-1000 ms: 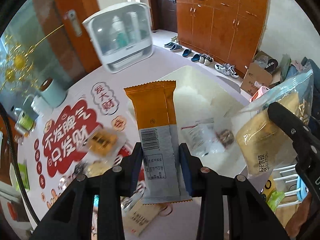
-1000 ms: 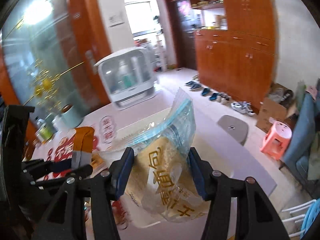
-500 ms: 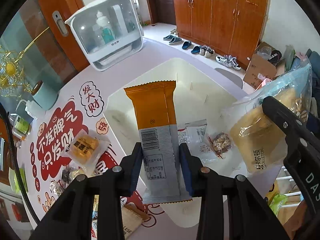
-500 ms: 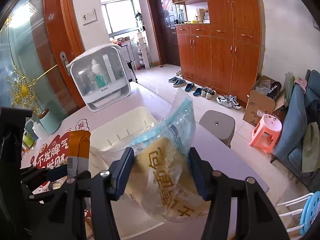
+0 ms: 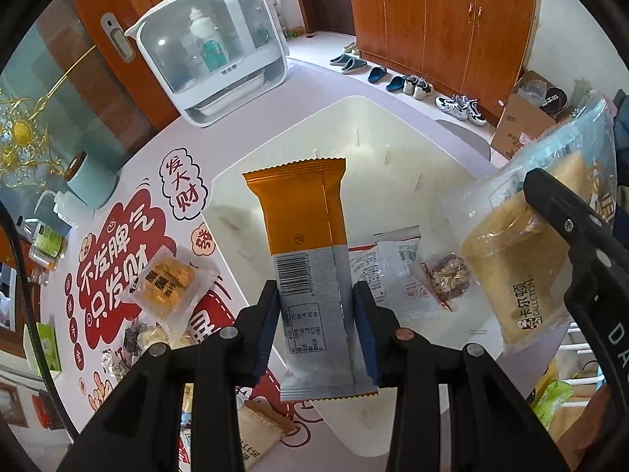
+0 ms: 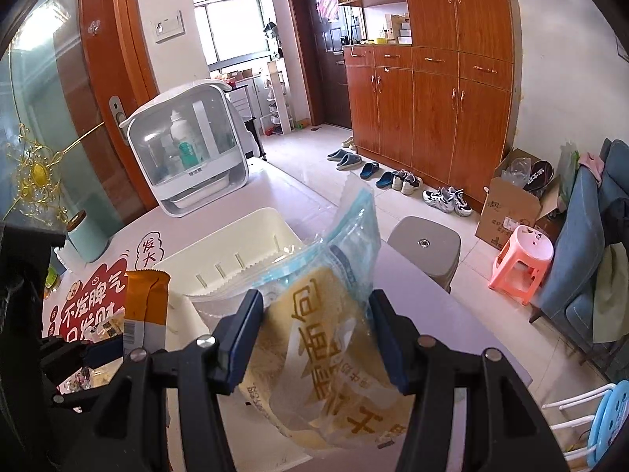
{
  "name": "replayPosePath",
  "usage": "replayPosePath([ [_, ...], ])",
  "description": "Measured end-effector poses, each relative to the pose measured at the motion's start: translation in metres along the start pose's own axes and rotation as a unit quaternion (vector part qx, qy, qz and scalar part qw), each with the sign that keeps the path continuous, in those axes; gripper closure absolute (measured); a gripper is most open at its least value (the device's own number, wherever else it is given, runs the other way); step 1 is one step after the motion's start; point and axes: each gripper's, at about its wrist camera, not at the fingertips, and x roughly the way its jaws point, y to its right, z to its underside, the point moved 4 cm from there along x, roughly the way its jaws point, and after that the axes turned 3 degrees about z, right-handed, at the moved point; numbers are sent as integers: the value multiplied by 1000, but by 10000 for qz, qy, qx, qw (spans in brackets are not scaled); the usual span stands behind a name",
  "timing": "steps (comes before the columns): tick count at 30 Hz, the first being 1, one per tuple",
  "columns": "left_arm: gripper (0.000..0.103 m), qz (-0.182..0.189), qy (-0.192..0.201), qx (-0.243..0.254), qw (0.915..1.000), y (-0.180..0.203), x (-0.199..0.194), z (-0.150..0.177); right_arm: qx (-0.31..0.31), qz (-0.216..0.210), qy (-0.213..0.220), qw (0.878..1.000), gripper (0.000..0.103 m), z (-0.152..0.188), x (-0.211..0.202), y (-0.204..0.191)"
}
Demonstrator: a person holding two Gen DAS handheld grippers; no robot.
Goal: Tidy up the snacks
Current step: 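Carry the bar and bread bag into the white bin and open both tools, then move both open tools back over the snack pile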
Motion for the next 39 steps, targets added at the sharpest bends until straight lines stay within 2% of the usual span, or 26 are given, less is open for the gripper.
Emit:
replayPosePath([
  [4, 59, -52, 17, -39, 10000, -1, 1, -2, -54, -5, 23, 10000, 44, 0, 2, -2],
  [5, 45, -71, 12, -43, 10000, -2, 1, -2, -95, -29, 20, 9999, 42, 0, 3, -3],
  [6, 25, -91, 33, -52, 9999, -2, 0, -2, -125, -31, 8, 9999, 41, 0, 3, -5],
  [8, 16, -200, 163, -45, 9997, -3, -4, -3, -192, -61, 14, 9998, 41, 0, 4, -8],
  [11, 16, -418, 255, 104, 9987, -2, -8, -2, -255, -65, 122, 9996, 37, 1, 1, -11],
  [14, 16, -471, 219, 105, 9986, -4, -8, 2, -256, -90, 220, 9994, 33, 1, -3, -12],
  [25, 16, -486, 68, -135, 9987, -17, -10, 24, -417, -271, 255, 9984, 32, 10, -13, -22],
  [39, 16, -577, 123, -333, 9977, -40, -33, 56, -729, -492, 274, 9957, 32, 27, -37, -49],
])
